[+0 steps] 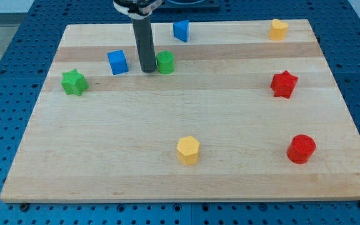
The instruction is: Move the blue cube to the top left
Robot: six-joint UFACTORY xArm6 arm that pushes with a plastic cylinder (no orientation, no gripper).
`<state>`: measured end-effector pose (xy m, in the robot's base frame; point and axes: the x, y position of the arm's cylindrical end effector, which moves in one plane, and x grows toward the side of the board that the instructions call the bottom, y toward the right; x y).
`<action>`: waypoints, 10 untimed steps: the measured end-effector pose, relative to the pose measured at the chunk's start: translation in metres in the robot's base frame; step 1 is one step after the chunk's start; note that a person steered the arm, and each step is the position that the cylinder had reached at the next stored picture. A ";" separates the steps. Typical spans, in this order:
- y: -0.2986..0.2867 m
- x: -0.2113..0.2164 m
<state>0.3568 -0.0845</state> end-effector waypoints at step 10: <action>-0.094 -0.053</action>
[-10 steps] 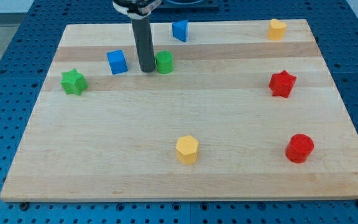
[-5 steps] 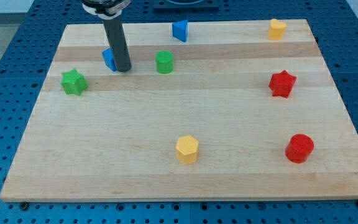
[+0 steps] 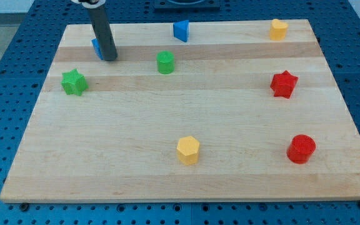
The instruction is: Move the blue cube to the top left
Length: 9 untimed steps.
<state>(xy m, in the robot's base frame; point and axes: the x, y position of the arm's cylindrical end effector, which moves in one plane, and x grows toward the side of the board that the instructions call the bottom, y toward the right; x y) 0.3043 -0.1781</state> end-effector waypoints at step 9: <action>-0.047 -0.055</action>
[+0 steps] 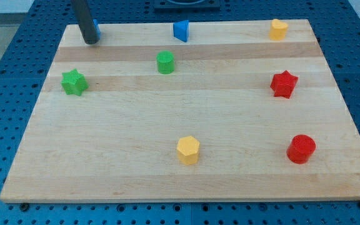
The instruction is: Move the blue cube to the top left
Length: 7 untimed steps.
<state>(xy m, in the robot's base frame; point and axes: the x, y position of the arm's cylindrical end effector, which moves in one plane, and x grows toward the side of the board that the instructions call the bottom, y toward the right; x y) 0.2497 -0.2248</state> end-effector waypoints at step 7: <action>0.049 0.009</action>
